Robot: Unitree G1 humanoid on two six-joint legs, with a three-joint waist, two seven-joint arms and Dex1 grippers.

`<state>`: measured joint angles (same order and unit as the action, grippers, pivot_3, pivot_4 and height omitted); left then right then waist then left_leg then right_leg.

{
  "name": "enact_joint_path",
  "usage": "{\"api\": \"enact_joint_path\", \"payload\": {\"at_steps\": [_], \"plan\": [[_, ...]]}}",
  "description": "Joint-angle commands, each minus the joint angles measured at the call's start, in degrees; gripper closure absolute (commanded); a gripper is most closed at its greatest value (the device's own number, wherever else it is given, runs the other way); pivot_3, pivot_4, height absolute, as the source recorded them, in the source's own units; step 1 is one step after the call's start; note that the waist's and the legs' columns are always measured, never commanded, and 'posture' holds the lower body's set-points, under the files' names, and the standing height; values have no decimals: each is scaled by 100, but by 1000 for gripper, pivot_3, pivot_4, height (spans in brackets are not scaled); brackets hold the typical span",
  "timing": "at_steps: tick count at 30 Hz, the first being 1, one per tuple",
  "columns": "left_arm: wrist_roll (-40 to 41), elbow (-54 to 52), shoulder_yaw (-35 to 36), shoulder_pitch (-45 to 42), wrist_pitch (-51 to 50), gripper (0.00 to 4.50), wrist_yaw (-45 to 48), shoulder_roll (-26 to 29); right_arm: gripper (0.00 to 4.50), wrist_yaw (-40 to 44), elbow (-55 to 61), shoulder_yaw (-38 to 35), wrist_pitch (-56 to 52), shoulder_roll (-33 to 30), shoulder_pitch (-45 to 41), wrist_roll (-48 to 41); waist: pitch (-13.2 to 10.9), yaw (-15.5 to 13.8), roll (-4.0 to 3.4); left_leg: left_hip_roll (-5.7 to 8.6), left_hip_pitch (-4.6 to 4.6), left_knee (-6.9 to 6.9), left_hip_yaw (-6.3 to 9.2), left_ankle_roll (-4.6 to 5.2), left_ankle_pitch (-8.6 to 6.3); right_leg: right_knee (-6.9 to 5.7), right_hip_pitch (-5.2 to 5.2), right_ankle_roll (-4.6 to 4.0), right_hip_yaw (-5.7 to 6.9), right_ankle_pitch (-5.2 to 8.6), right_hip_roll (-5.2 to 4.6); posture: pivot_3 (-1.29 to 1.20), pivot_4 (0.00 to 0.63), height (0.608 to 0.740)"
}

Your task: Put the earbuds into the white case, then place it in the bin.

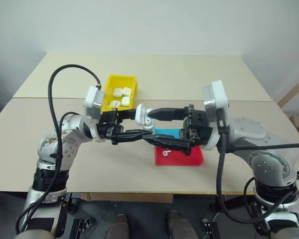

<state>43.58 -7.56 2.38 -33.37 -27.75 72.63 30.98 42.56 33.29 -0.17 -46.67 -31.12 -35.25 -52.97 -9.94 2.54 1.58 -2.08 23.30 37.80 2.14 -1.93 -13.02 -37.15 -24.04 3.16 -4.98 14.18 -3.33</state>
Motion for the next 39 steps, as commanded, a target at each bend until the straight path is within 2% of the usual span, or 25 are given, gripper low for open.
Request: {"api": "enact_joint_path", "payload": {"at_steps": [1, 6, 16, 19, 23, 27, 28, 33, 39], "plan": [[84, -97, 53, -143, 55, 1738, 76, -4, 768, -49, 111, -278, 107, -91, -35, -156, 0, -1, 0, 0, 0, 0, 0, 0, 0, 0, 0, 0, 0, 0, 0, 0, 150, 740], [11, 49, 27, -183, 127, 1738, 141, -28, 768, 60, 162, -449, 38, -237, -9, -517, 0, -2, 0, 0, 0, 0, 0, 0, 0, 0, 0, 0, 0, 0, 0, 0, 150, 740], [-128, 261, -57, -355, 233, 1738, 245, -125, 768, 334, 147, -408, 89, -458, -67, -651, 0, 0, 0, 0, -1, 0, 0, 0, 0, 1, 0, 0, 0, 0, 1, 0, 150, 740], [-190, 378, -146, -405, 263, 1738, 378, -138, 1369, 703, -133, -573, 149, -725, -322, -601, 0, -6, 0, 0, 0, 1, 0, 0, 0, 1, 1, 0, 0, 0, 0, 0, 150, 740], [-305, 567, -235, -492, 351, 1738, 471, -230, 2798, 1144, -730, -443, 262, -1040, -1007, -224, 0, -5, 0, 2, -2, 2, -2, 0, 0, 1, 2, 0, 0, 0, 0, 0, 150, 740], [-371, 593, -330, -521, 376, 1738, 515, -360, 4272, 2045, -1472, 276, 849, -1320, -2052, 834, 0, 11, -1, 0, -1, 1, -5, 1, 0, 2, -4, 0, -2, 0, 2, 0, 150, 740], [-390, 591, -355, -527, 379, 1738, 498, -389, 4470, 2279, -1691, 472, 998, -1305, -2325, 1068, -1, 14, -1, -1, 0, 0, -3, 1, 0, 4, -2, 0, -1, 0, 3, 0, 150, 740], [-546, 524, -463, -594, 355, 1738, 243, -540, 4470, 3309, -2785, 1412, 1993, -1051, -3393, 2302, -1, 8, -1, -1, 0, 1, -6, 1, 0, 2, -6, 0, -3, 0, 2, 0, 150, 740], [-624, 342, -563, -520, 294, 1738, 79, -579, 4470, 4088, -3756, 2061, 3181, -562, -3941, 3369, -1, 1, -1, 0, 3, 4, -5, 0, 0, 0, -7, 0, -2, 0, -1, 0, 150, 740]]}}
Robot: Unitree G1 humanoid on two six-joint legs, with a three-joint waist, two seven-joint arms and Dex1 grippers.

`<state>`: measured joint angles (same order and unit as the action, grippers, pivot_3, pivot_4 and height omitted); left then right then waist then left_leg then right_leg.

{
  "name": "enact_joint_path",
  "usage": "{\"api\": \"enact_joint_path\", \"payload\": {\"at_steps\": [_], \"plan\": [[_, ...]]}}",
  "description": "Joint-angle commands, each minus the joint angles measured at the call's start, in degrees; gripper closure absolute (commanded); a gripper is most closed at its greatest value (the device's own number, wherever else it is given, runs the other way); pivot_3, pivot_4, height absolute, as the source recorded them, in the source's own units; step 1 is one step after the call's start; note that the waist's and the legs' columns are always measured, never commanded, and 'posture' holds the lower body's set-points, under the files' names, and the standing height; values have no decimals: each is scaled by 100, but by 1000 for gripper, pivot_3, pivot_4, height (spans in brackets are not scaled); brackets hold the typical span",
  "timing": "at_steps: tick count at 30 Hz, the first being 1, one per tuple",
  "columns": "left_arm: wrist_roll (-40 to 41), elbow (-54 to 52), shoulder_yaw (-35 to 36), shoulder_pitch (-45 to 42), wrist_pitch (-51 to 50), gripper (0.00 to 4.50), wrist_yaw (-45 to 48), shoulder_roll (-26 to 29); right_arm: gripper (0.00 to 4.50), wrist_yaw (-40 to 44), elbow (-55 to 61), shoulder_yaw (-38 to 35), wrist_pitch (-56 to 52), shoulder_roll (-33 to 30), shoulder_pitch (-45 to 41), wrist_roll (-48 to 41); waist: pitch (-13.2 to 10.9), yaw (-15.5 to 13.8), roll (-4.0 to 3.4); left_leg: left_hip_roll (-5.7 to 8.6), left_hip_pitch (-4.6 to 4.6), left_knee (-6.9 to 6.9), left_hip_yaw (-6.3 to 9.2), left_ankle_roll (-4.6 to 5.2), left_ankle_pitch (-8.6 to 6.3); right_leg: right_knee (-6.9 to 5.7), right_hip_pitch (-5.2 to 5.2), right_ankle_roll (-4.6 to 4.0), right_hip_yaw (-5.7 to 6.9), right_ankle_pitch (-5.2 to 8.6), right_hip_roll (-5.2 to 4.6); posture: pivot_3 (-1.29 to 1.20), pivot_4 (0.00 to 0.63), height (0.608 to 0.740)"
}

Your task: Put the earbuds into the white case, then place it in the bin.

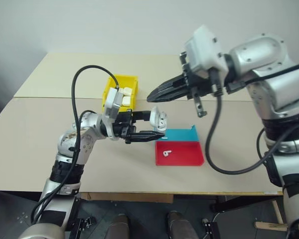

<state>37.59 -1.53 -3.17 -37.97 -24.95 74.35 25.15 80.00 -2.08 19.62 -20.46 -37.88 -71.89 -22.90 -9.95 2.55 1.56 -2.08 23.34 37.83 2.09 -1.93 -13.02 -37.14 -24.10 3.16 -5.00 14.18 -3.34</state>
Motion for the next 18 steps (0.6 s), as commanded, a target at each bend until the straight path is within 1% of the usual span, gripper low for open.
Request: {"api": "enact_joint_path", "payload": {"at_steps": [1, 4, 7, 9, 14, 18], "plan": [[-19, -289, -6, -47, 3, 1738, -109, 14, 4470, 474, -305, 136, 712, 174, -324, 468, 0, 0, 0, 0, 1, 0, 0, 0, 0, 0, -1, 0, 0, 0, 0, 0, 150, 740], [13, -346, 11, -15, -28, 1738, -129, 47, 4470, 754, -464, 178, 966, 307, -394, 617, 0, -3, -1, 0, 3, 0, 1, 0, 0, -2, -4, 0, 1, 0, 0, 0, 150, 740], [43, -388, 56, -1, -57, 1738, -136, 93, 4470, 1113, -500, 178, 1196, 278, -409, 723, 0, -7, -1, 0, 1, 0, 1, 0, 0, -2, -2, -1, 1, 0, -1, 0, 150, 740], [62, -408, 87, 9, -71, 1738, -131, 122, 4470, 1229, -485, 161, 1345, 171, -364, 741, -1, -7, -1, 0, -1, 0, 1, 0, 0, -4, -1, -1, 1, 0, -1, 0, 150, 740], [57, -374, 165, 7, -41, 1738, -149, 155, 4470, 1250, -258, 174, 1416, -351, -253, 320, -1, -19, -1, 1, 0, 0, 1, 0, 0, -3, 0, -1, 2, 0, -2, 0, 150, 740], [67, -373, 230, 10, -28, 1738, -188, 166, 4470, 1180, -116, -47, 1355, -518, -61, 270, -1, 7, -1, 0, -2, 0, 1, 0, 0, -3, -1, -1, 1, 0, -2, 0, 150, 740]]}}
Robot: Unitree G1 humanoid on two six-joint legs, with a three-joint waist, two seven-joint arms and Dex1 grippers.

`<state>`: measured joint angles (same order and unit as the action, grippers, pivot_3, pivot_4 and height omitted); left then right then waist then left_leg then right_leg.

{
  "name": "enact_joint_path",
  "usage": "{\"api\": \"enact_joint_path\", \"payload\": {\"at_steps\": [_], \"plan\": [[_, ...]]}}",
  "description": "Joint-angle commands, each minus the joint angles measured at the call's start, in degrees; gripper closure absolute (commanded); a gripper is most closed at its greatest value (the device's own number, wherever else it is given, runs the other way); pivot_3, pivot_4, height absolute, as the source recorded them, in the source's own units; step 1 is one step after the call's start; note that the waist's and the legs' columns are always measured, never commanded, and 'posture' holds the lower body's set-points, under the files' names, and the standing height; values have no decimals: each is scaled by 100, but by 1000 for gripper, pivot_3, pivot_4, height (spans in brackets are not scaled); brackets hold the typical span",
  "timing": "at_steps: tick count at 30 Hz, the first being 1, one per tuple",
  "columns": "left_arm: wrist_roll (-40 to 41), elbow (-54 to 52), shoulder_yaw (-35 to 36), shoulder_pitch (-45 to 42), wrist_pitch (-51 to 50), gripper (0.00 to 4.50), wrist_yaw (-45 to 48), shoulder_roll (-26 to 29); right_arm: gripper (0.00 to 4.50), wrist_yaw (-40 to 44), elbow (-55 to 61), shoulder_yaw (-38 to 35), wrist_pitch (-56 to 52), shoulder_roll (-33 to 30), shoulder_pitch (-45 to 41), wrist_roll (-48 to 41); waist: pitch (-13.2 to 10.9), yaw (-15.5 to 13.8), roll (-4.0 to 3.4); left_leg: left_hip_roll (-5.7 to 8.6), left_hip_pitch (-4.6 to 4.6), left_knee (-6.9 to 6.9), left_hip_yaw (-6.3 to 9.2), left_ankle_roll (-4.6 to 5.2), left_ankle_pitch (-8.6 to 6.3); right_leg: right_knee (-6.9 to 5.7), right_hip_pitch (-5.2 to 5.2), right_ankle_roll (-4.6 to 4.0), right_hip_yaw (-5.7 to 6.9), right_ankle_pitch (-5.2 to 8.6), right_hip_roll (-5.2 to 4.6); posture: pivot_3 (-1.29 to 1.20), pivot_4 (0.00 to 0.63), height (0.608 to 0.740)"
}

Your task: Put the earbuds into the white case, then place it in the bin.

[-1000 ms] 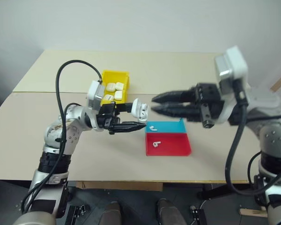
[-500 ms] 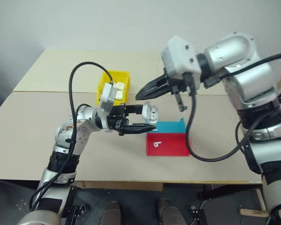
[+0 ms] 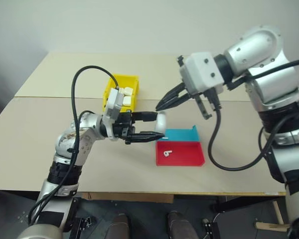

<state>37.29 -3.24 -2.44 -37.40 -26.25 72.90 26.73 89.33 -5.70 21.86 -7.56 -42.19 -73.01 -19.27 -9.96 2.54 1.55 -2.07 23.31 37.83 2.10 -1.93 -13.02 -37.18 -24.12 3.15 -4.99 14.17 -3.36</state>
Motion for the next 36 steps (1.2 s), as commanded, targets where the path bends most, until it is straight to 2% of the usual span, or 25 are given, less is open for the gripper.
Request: {"api": "enact_joint_path", "payload": {"at_steps": [1, 5, 11, 16, 20, 25, 28, 31, 36], "plan": [[120, -207, 182, -45, 101, 1738, -50, 7, 4470, 71, 301, -403, -41, -78, 135, -110, 0, 12, 0, -1, -1, 0, 0, 0, 0, -1, 0, 0, 0, 0, 1, 0, 150, 740], [125, -217, 283, -23, 127, 1738, -128, 38, 4470, -812, 639, -1241, -916, -23, 508, -621, 0, -2, 0, 0, -2, 1, 1, 0, 0, -3, 2, 0, 0, 0, 1, 0, 150, 740], [183, -323, 535, 115, 113, 1738, -297, 170, 4470, -2201, 2009, -2816, -2631, -362, 2165, -1826, 0, -99, 1, 2, 8, 1, 11, 0, 0, 7, 8, 0, 11, 0, -4, 0, 150, 740], [-8, -59, 764, 55, 307, 1738, -639, 236, 4470, -3296, 3256, -3603, -3924, -589, 3673, -2616, 0, -149, 0, 3, 2, 2, 10, 0, 0, 0, 9, 0, 8, 0, -3, 0, 150, 740], [-354, 293, 905, -98, 697, 1738, -1292, 60, 4470, -4352, 3954, -3771, -4595, -500, 4192, -2999, 0, -128, 0, 5, -6, 3, 3, 2, 1, -2, 12, 0, 0, -1, -2, 0, 150, 740], [-1705, 1209, 763, -689, 873, 1738, -3478, -399, 4470, -5725, 4494, -3581, -5024, -14, 4246, -3105, 1, -164, 3, 7, -3, 3, 8, 3, 2, 4, 15, 4, 1, -4, -1, 0, 150, 740], [-2337, 2210, 804, -1269, 1057, 1738, -4709, -714, 4470, -6090, 4588, -3519, -5119, 202, 4211, -3228, 2, -183, 4, 11, 6, 3, 10, 3, 2, 10, 12, 7, 2, -5, -3, 0, 150, 740], [-2912, 3505, 703, -1942, 1338, 1738, -5545, -843, 4470, -6278, 4622, -3464, -5143, 243, 4202, -3322, 2, -190, 5, 14, 15, 3, 12, 3, 2, 10, 6, 8, 4, -6, -6, 0, 150, 740], [-3225, 5629, 736, -2883, 1949, 1738, -6066, -1094, 4470, -6427, 4632, -3447, -5122, 214, 4198, -3408, 2, -183, 5, 15, 19, 3, 14, 3, 2, 14, 5, 8, 8, -6, -6, 0, 150, 740]]}}
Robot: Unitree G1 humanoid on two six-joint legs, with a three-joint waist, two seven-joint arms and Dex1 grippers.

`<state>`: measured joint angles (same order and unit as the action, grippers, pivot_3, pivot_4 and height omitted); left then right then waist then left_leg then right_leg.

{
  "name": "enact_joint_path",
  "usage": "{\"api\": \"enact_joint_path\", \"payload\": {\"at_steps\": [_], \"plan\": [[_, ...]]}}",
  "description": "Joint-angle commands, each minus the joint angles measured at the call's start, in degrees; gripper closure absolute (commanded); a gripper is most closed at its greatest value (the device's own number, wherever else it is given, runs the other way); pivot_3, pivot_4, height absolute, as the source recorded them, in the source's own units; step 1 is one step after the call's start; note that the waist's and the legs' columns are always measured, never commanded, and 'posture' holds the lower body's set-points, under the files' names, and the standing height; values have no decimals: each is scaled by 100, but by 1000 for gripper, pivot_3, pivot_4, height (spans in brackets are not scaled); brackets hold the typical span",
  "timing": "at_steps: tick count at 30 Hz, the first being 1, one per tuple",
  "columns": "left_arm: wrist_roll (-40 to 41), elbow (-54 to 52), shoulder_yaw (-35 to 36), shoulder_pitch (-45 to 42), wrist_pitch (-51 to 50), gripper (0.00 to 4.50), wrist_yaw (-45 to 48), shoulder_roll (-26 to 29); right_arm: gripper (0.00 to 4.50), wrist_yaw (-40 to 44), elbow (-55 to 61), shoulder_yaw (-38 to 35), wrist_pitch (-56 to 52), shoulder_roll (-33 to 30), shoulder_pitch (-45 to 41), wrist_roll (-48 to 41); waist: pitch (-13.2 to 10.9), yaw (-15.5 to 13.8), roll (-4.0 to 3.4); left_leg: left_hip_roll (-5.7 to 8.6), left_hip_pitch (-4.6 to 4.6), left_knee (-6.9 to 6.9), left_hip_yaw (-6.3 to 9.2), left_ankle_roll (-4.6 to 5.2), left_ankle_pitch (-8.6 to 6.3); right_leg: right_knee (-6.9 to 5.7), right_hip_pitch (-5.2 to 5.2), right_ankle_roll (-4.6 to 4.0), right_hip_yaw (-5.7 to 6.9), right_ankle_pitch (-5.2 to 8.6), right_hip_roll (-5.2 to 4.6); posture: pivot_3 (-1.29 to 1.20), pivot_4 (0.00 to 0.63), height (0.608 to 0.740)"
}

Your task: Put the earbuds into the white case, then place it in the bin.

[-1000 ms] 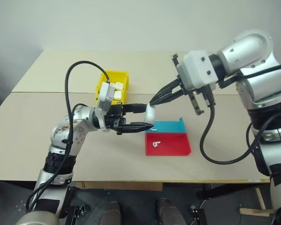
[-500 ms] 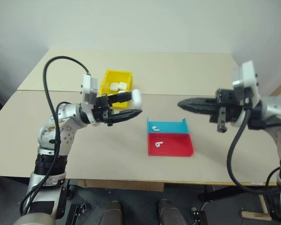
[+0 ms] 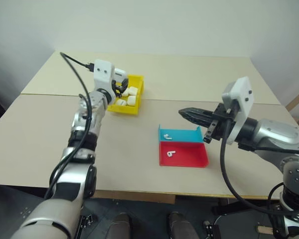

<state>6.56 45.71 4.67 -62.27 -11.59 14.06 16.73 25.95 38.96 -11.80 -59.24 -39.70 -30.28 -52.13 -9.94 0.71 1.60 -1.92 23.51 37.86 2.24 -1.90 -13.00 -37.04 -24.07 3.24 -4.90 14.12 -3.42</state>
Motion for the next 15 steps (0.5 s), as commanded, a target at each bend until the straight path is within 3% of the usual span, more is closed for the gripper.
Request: {"api": "enact_joint_path", "payload": {"at_steps": [1, 3, 4, 7, 15], "plan": [[-163, 1067, 41, -526, 554, 1738, -173, -135, 4470, -117, 171, -91, 53, -46, -71, -156, 0, 1, 0, 0, 1, 0, 0, 0, 0, 1, 0, 0, 0, 0, 0, 0, 150, 740], [-259, 1589, 15, -704, 771, 1738, -247, -202, 4470, -165, 185, -118, 68, -60, -51, -223, 0, 2, 0, 0, 1, 0, 0, 0, 0, 1, 0, 0, 1, 0, 0, 0, 150, 740], [-284, 1762, 9, -771, 802, 1032, -232, -218, 4500, -183, 195, -130, 73, -67, -38, -250, 0, 4, 0, 0, 1, 0, 0, 0, 0, 1, 0, 0, 1, 0, 0, 0, 150, 740], [-348, 2011, 8, -876, 1053, 82, -172, -232, 4500, -228, 237, -193, 91, -72, 25, -327, 0, 25, 0, -1, 2, -1, 0, 0, 0, -1, -3, 0, 0, 0, 2, 0, 150, 740], [-148, 1480, 154, -738, 1131, 27, 360, 43, 4500, -447, 246, -428, 122, -115, 144, -781, 0, 23, 0, -1, 2, -1, 2, -1, 0, -6, -3, 0, 1, 0, 2, 0, 150, 740]]}}
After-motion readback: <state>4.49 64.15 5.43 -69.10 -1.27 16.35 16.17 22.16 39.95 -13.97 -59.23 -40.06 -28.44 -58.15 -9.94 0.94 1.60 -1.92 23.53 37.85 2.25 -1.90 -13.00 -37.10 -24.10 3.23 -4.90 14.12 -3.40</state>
